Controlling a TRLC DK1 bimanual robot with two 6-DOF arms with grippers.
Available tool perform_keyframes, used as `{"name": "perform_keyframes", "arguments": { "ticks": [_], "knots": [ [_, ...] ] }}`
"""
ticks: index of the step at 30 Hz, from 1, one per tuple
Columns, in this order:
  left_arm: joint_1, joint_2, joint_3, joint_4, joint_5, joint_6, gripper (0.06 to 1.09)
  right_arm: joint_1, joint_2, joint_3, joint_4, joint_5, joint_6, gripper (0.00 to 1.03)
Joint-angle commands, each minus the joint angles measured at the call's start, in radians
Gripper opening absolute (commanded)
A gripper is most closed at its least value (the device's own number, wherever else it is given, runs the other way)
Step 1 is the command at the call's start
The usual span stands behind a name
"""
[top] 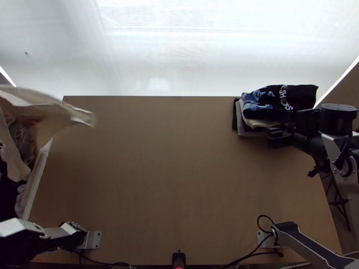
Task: Fold the t-shirt
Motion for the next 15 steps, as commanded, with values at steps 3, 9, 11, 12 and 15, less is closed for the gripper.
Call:
{"name": "perform_keyframes", "arguments": {
  "ticks": [3,9,11,12,15],
  "knots": [
    [-0.214,-0.133,-0.003,0.745,0.013,-0.794,0.09,-0.002,-0.052,-0.133,0.065,0.000,-0.007,0.99],
    [-0.479,-0.136,-0.078,0.803,-0.059,-0.853,0.09,-0.005,-0.064,-0.141,0.066,0.000,-0.010,0.99],
    [-0.555,-0.136,-0.143,0.803,-0.059,-0.850,0.09,-0.008,-0.069,-0.134,0.066,0.000,-0.012,0.99],
    [-0.582,-0.145,-0.192,0.803,-0.059,-0.845,0.09,-0.008,-0.069,-0.133,0.066,0.002,-0.015,0.99],
    [-0.700,-0.177,-0.374,0.802,-0.066,-0.796,0.09,-0.009,-0.070,-0.133,0.072,0.000,-0.019,0.99]
  ]
}}
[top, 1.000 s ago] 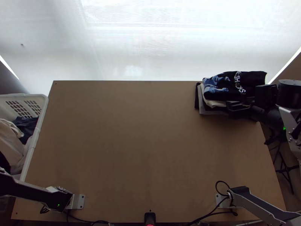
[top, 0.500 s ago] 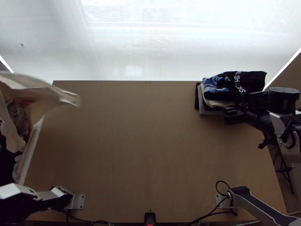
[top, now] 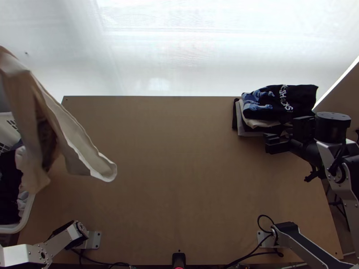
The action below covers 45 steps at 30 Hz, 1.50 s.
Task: Fold the t-shirt
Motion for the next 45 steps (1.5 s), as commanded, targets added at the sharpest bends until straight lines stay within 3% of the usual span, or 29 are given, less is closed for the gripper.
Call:
{"name": "perform_keyframes", "arguments": {
  "ticks": [1,6,7,9,11,15,24,29,34,45],
  "knots": [
    [-0.290,-0.049,-0.299,0.066,-0.030,-0.007,0.09,-0.004,-0.011,-0.009,0.012,0.000,-0.009,0.99],
    [-0.416,-0.038,-0.535,0.046,-0.134,0.155,0.10,-0.008,-0.008,-0.007,0.022,0.000,-0.006,0.99],
    [-0.445,-0.008,-0.590,-0.006,-0.179,0.250,0.10,-0.011,-0.008,-0.007,0.023,0.000,-0.006,0.99],
    [-0.497,0.032,-0.613,-0.103,-0.261,0.378,0.10,-0.014,-0.008,-0.007,0.023,0.000,-0.007,0.99],
    [-0.539,0.051,-0.618,-0.144,-0.304,0.449,0.10,-0.019,-0.008,-0.005,0.025,0.000,-0.007,0.99],
    [-0.717,0.095,-0.621,-0.233,-0.473,0.629,0.10,-0.027,-0.008,-0.005,0.025,0.002,-0.010,0.99],
    [-1.110,0.179,-0.526,-0.307,-0.705,0.773,0.10,-0.042,-0.017,-0.016,0.029,0.002,-0.021,0.99],
    [-1.281,0.216,-0.489,-0.322,-0.760,0.828,0.10,-0.045,-0.025,-0.059,0.055,0.000,-0.021,0.99],
    [-1.485,0.284,-0.483,-0.310,-0.910,0.905,0.10,-0.045,-0.025,-0.107,0.091,0.002,-0.021,0.99],
    [-1.634,0.578,-0.072,-0.317,-0.976,0.862,0.10,-0.076,-0.054,-0.180,0.111,0.002,-0.021,0.99]
  ]
}}
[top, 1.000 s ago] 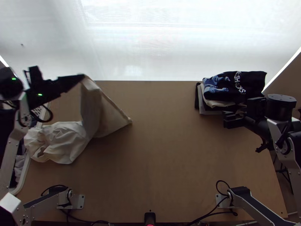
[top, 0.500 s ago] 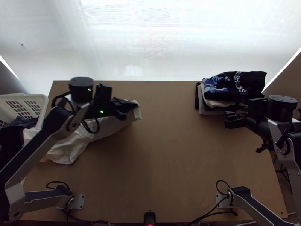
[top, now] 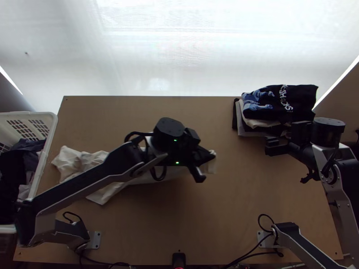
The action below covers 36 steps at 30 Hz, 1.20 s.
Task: Fold the t-shirt
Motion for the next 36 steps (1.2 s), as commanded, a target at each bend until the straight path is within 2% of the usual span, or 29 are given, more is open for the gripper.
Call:
{"name": "perform_keyframes", "arguments": {
  "ticks": [1,6,7,8,9,11,12,20,23,25,30,33,36],
  "knots": [
    [-0.085,0.222,0.289,-0.012,-0.052,-0.017,0.10,-0.025,-0.023,-0.049,0.013,0.003,-0.001,0.99],
    [-0.091,0.427,0.442,-0.010,-0.080,-0.034,0.10,-0.067,-0.037,-0.049,0.027,0.002,-0.009,0.99],
    [-0.091,0.457,0.462,-0.020,-0.087,-0.032,0.12,-0.071,-0.040,-0.046,0.027,0.002,-0.009,0.99],
    [-0.090,0.469,0.472,-0.035,-0.089,-0.029,0.21,-0.071,-0.045,-0.041,0.027,0.002,-0.009,0.99],
    [-0.085,0.473,0.472,-0.041,-0.090,-0.021,0.39,-0.071,-0.051,-0.038,0.027,0.002,-0.009,0.99],
    [-0.067,0.463,0.473,-0.081,-0.092,-0.005,0.89,-0.073,-0.066,-0.032,0.024,0.002,-0.012,0.99],
    [-0.056,0.449,0.473,-0.099,-0.092,-0.002,1.03,-0.073,-0.072,-0.030,0.024,0.003,-0.014,0.99],
    [0.090,0.240,0.462,-0.216,-0.092,0.061,1.04,-0.064,-0.080,-0.029,0.017,-0.002,-0.012,0.99],
    [0.203,0.168,0.389,-0.271,-0.092,0.089,1.04,0.005,-0.077,-0.050,-0.042,-0.003,0.051,0.99],
    [0.282,0.110,0.297,-0.291,-0.092,0.118,1.04,0.015,-0.072,-0.096,-0.110,-0.057,0.097,0.99],
    [0.463,-0.034,0.082,-0.308,-0.090,0.183,1.04,0.025,-0.103,-0.305,-0.248,-0.305,0.207,0.98],
    [0.533,-0.080,0.021,-0.336,-0.092,0.207,1.04,0.081,-0.105,-0.375,-0.285,-0.316,0.213,0.96],
    [0.573,-0.117,-0.012,-0.339,-0.092,0.207,1.04,0.079,-0.062,-0.382,-0.279,-0.327,0.189,0.95]
  ]
}}
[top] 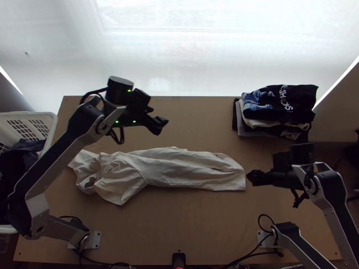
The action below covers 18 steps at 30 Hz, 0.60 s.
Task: Fold the t-shirt
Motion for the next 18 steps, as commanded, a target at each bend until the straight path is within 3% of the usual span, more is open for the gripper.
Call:
{"name": "perform_keyframes", "arguments": {
  "ticks": [1,8,18],
  "knots": [
    [0.155,-0.124,-0.138,-0.028,0.002,0.034,1.04,0.047,0.049,-0.106,-0.055,-0.082,-0.008,0.95],
    [0.169,-0.164,-0.138,-0.035,-0.012,0.029,1.04,0.029,0.128,-0.141,-0.035,-0.136,-0.013,0.96],
    [0.200,-0.178,-0.130,-0.052,-0.015,0.028,1.04,0.024,0.209,-0.183,0.150,-0.136,-0.010,0.96]
  ]
}}
